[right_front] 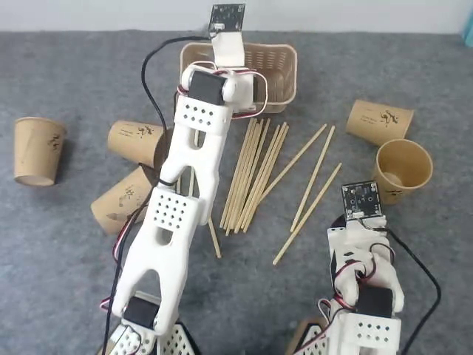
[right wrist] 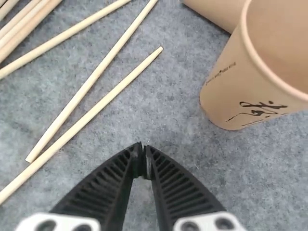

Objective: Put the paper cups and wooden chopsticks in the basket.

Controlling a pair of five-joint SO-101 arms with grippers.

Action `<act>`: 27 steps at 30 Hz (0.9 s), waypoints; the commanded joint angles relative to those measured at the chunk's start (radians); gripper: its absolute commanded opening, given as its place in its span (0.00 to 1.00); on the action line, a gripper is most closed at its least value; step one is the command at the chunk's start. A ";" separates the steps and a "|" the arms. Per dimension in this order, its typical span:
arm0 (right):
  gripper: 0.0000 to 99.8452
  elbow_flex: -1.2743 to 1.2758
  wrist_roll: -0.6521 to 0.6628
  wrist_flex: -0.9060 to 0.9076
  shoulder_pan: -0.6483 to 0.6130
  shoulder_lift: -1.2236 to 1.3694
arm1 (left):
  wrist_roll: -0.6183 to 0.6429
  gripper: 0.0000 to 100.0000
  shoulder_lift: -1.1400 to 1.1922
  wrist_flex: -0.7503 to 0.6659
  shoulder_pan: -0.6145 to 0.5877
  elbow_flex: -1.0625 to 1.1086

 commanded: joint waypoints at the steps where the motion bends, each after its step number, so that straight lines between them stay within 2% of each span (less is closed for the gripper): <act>1: 0.01 0.015 0.014 -0.019 0.015 -0.018 | -0.003 0.17 -0.054 0.000 -0.026 -0.013; 3: 0.01 0.015 0.014 -0.019 0.015 -0.018 | -0.003 0.21 -0.054 -0.017 -0.028 -0.013; 5: 0.01 0.015 0.014 -0.019 0.015 -0.018 | -0.006 0.20 -0.046 -0.060 -0.028 -0.013; 12: 0.01 0.015 0.014 -0.019 0.015 -0.018 | -0.009 0.11 0.017 -0.278 -0.044 -0.010; 16: 0.01 0.015 0.014 -0.019 0.015 -0.018 | -0.009 0.03 0.110 -0.321 -0.034 -0.010; 19: 0.01 0.015 0.014 -0.019 0.015 -0.018 | -0.009 0.01 0.135 -0.287 -0.020 -0.013; 27: 0.01 0.015 0.075 -0.021 0.012 -0.018 | -0.009 0.01 0.000 0.009 0.020 -0.013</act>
